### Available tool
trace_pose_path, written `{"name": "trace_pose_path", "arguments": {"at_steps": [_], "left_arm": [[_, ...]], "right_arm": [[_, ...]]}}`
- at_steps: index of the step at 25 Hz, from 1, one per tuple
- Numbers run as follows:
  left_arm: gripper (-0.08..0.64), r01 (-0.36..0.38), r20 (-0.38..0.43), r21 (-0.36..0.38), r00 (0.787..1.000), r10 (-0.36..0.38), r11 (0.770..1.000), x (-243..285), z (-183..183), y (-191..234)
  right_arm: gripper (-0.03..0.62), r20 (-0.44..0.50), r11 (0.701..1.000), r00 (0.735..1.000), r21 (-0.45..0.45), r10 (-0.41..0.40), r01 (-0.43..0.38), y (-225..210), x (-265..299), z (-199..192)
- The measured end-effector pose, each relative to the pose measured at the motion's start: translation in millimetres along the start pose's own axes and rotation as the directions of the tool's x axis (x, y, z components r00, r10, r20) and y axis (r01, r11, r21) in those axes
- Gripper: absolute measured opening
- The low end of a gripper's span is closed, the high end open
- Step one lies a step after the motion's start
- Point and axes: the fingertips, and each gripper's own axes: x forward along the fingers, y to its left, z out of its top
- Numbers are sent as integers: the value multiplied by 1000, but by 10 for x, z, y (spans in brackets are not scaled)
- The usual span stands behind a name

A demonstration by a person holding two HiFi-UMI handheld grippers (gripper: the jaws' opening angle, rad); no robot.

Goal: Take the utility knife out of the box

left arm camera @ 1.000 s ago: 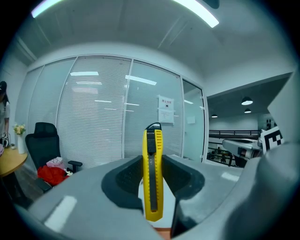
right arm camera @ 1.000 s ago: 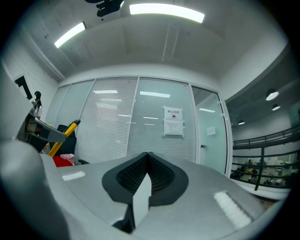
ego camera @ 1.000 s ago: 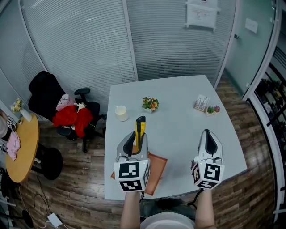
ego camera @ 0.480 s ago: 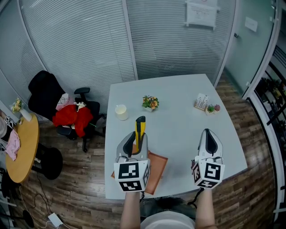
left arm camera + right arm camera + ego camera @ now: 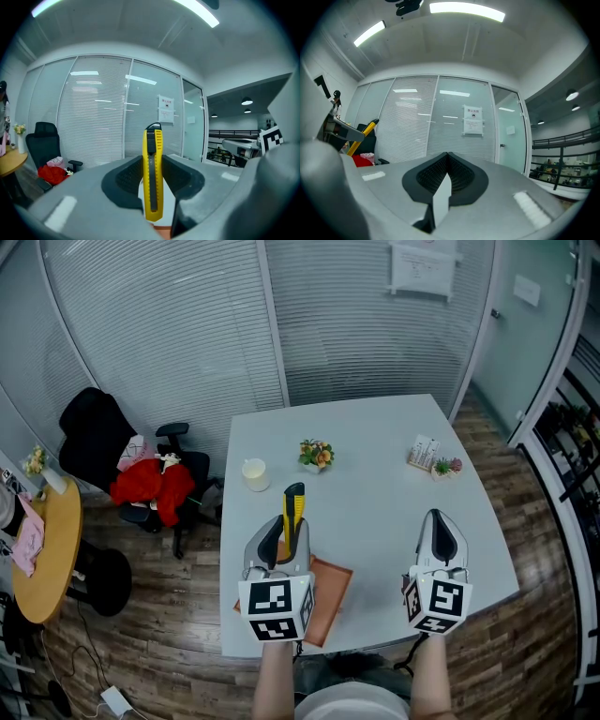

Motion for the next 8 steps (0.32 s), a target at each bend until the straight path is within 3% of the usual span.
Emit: {"name": "trace_pose_path", "arguments": {"at_steps": [8], "left_arm": [[132, 4, 3, 0, 1000, -4, 1000, -13, -8, -14]], "right_arm": [[25, -5, 1000, 1000, 2, -7, 8, -11, -31, -26]]}}
